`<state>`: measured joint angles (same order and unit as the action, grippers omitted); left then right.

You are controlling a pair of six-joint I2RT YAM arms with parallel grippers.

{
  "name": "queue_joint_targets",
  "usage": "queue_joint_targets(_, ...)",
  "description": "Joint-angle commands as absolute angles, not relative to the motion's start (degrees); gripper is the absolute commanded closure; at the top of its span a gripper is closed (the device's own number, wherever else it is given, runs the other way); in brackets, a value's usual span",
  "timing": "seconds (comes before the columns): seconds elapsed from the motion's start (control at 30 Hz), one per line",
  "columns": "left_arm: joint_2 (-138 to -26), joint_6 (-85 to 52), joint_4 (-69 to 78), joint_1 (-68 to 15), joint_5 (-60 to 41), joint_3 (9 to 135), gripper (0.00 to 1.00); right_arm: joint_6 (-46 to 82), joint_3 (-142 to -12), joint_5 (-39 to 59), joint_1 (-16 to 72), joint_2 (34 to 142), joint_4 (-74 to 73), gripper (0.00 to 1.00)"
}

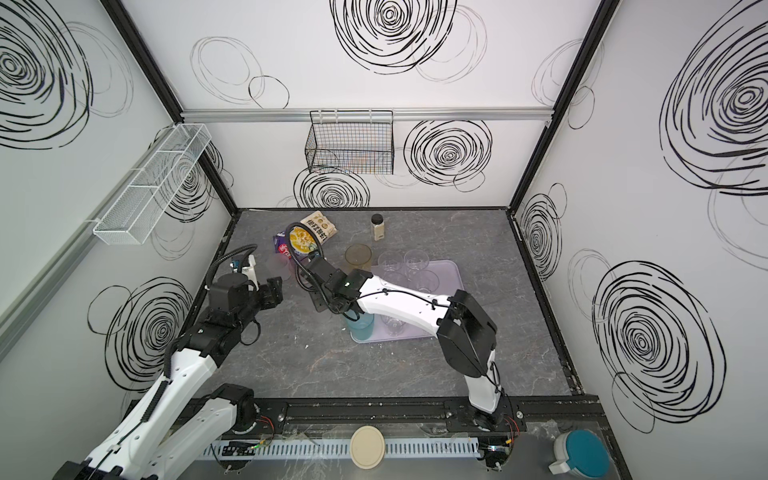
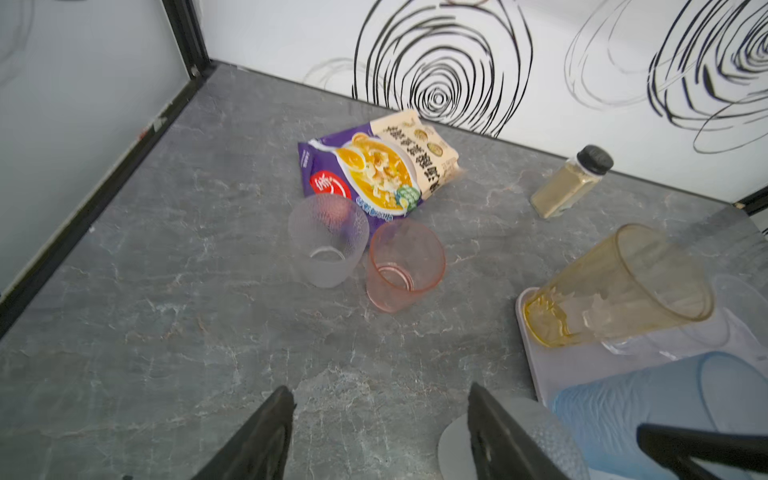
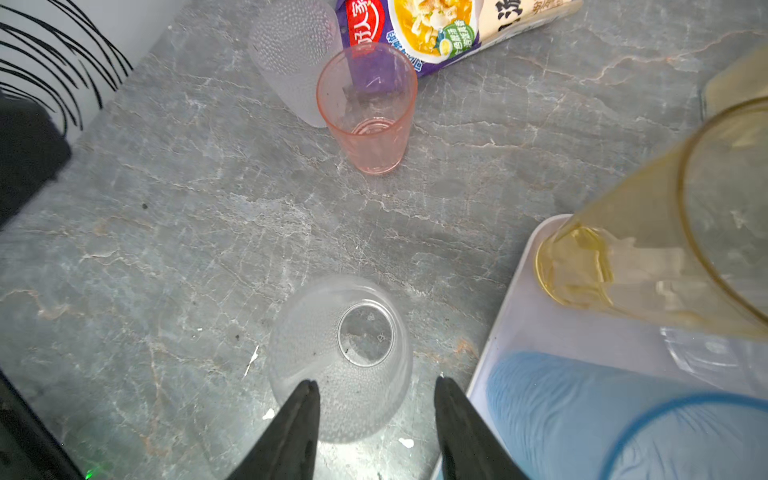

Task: Place the glasses into the tray
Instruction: 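Lower the frosted glass with the left gripper while the right reaches across toward it, then grasp the frosted glass with the right gripper while the left releases it, then carry the frosted glass with the right gripper to the tray's far corner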

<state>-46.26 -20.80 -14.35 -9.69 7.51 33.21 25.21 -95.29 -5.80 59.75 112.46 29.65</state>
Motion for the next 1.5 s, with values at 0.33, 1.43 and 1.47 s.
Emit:
queue_joint_targets(0.33,-45.8,-18.9,-10.6,-11.5,13.4,33.8,0.27,23.4,-106.9,-11.6,60.2,123.4,40.9,0.50)
queue_joint_targets(1.43,-45.7,-22.2,-11.8,-10.6,9.3,35.3,0.23,24.3,-103.8,-6.6,57.2,111.2,36.5,0.97)
queue_joint_targets(1.47,-45.4,-21.8,-12.6,-10.6,9.2,36.5,0.23,24.5,-103.8,-5.5,56.6,110.0,36.4,0.97)
